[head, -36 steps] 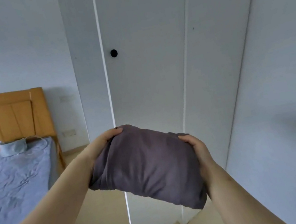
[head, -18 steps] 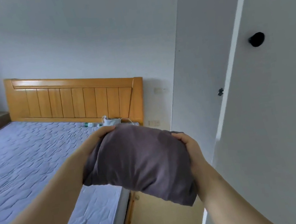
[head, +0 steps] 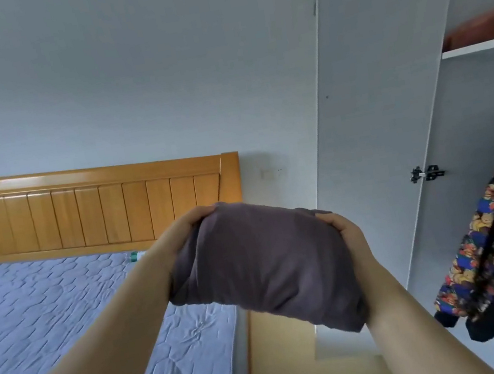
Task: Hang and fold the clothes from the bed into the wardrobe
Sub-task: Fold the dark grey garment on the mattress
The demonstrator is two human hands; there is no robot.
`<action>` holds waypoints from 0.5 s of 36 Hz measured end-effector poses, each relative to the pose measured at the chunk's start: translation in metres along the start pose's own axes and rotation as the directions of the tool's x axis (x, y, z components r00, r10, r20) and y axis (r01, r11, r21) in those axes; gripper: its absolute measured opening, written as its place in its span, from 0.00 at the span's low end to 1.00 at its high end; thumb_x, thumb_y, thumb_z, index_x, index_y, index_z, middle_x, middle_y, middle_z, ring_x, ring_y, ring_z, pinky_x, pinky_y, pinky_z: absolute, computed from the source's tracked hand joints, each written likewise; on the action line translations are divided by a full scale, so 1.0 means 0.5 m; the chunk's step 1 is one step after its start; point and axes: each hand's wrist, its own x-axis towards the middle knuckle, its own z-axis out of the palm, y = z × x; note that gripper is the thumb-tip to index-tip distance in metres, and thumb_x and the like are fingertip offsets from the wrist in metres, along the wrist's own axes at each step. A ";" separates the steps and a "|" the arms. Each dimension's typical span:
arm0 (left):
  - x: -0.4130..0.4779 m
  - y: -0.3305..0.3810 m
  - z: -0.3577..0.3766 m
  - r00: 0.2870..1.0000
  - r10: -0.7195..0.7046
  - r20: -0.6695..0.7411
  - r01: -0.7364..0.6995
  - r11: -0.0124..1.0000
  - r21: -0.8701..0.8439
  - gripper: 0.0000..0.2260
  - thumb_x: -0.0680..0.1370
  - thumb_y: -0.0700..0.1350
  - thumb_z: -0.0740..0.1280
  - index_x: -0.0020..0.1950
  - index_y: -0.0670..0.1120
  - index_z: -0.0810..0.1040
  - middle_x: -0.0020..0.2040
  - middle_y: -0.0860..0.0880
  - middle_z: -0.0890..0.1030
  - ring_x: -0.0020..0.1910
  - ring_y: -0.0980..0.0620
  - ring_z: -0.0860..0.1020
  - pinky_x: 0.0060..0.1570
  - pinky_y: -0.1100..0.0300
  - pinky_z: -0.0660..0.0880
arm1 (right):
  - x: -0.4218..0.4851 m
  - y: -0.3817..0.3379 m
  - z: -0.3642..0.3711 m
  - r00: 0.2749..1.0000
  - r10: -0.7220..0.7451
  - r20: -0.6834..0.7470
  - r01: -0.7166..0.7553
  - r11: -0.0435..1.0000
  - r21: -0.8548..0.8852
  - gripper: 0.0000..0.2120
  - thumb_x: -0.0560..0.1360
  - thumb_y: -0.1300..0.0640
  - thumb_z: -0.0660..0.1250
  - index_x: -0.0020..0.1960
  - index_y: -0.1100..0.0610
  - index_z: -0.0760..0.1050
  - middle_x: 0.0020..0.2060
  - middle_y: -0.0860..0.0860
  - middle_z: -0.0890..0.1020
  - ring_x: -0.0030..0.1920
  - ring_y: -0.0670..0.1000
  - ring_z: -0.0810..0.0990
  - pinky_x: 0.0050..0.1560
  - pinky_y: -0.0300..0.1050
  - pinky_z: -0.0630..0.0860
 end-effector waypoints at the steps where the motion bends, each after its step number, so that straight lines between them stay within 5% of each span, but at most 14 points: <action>1: 0.029 0.008 0.007 1.000 0.000 0.021 0.000 1.000 -0.010 0.10 0.78 0.46 0.62 0.44 0.41 0.78 0.37 0.46 0.81 0.41 0.51 0.77 0.47 0.57 0.71 | 0.026 -0.010 -0.003 1.000 -0.008 -0.016 0.008 1.000 0.008 0.11 0.75 0.59 0.61 0.53 0.60 0.78 0.42 0.57 0.82 0.43 0.56 0.82 0.44 0.45 0.76; 6: 0.172 0.056 0.065 0.990 -0.010 0.139 0.020 0.997 -0.071 0.10 0.78 0.46 0.62 0.48 0.41 0.80 0.39 0.46 0.83 0.39 0.50 0.81 0.44 0.57 0.72 | 0.137 -0.094 -0.022 0.997 -0.065 -0.046 0.067 0.997 0.032 0.08 0.74 0.59 0.62 0.50 0.59 0.77 0.37 0.55 0.82 0.36 0.53 0.83 0.34 0.39 0.78; 10: 0.300 0.095 0.132 0.980 -0.004 0.200 0.028 0.993 -0.118 0.10 0.76 0.47 0.65 0.48 0.41 0.80 0.43 0.44 0.82 0.45 0.48 0.79 0.54 0.54 0.73 | 0.226 -0.170 -0.062 0.986 -0.151 -0.074 0.153 0.988 0.018 0.08 0.74 0.59 0.61 0.46 0.59 0.78 0.35 0.54 0.82 0.35 0.52 0.82 0.35 0.38 0.78; 15: 0.416 0.143 0.251 0.960 0.084 0.267 -0.062 0.994 -0.091 0.10 0.78 0.44 0.62 0.42 0.41 0.80 0.34 0.47 0.83 0.34 0.51 0.81 0.41 0.58 0.72 | 0.313 -0.275 -0.125 0.967 -0.237 -0.093 0.237 0.972 -0.015 0.09 0.72 0.59 0.60 0.43 0.59 0.79 0.34 0.53 0.82 0.33 0.51 0.82 0.33 0.35 0.78; 18: 0.490 0.162 0.316 0.926 0.138 0.352 -0.115 0.990 -0.084 0.14 0.79 0.44 0.61 0.38 0.41 0.81 0.35 0.46 0.83 0.33 0.52 0.81 0.44 0.57 0.73 | 0.364 -0.338 -0.159 0.947 -0.304 -0.105 0.307 0.952 0.010 0.17 0.74 0.61 0.57 0.33 0.60 0.80 0.28 0.53 0.82 0.29 0.50 0.81 0.28 0.34 0.76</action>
